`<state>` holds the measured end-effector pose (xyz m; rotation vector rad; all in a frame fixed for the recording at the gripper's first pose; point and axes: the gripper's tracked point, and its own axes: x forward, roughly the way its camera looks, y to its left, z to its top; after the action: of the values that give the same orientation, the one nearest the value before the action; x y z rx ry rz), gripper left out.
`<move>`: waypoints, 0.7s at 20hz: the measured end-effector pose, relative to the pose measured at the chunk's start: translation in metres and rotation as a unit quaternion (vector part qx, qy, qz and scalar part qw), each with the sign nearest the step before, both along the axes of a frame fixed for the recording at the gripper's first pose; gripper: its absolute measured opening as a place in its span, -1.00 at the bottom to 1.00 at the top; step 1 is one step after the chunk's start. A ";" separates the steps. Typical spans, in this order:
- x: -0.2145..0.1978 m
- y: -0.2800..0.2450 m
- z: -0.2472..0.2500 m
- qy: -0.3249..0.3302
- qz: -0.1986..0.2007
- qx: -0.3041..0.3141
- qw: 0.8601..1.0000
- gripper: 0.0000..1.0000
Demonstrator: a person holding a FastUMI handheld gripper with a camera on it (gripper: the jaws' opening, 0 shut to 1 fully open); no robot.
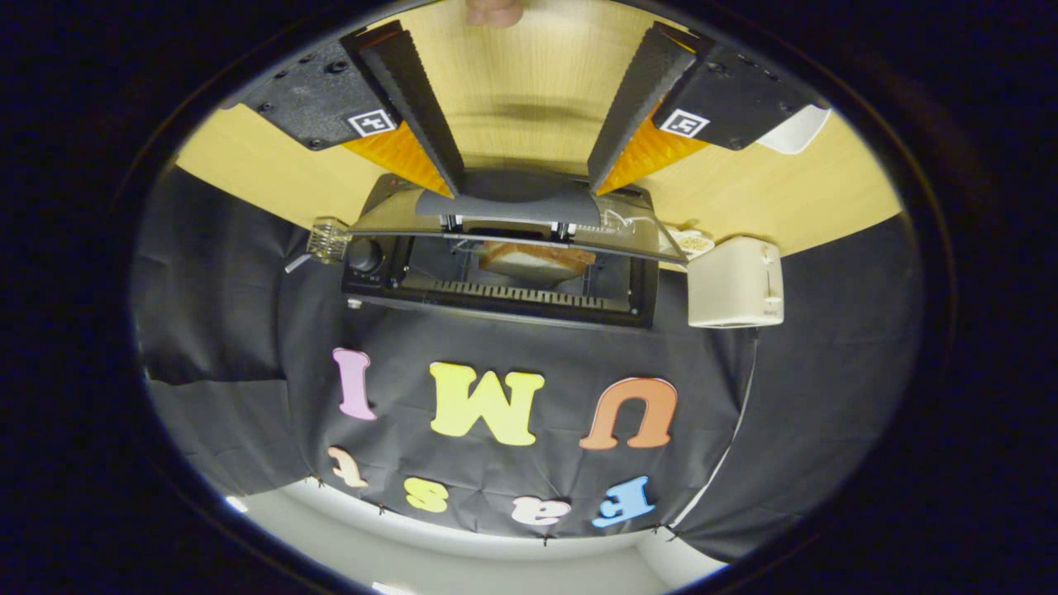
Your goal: Open the toaster oven, put the food inside, and close the toaster oven door.
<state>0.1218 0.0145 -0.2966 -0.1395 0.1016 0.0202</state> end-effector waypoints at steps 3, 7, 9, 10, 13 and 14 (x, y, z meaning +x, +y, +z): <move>0.028 0.002 0.013 0.019 0.005 0.047 0.999 1.00; 0.032 -0.014 0.032 0.019 0.003 0.069 0.997 1.00; 0.021 -0.019 0.045 0.016 0.003 0.058 0.998 1.00; 0.014 -0.018 0.055 0.010 0.006 0.059 0.998 1.00; -0.015 -0.018 0.097 -0.002 0.016 0.071 0.997 1.00; -0.026 -0.017 0.115 -0.008 0.021 0.079 0.997 1.00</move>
<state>0.0956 -0.0029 -0.1813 0.0164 0.0798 0.0696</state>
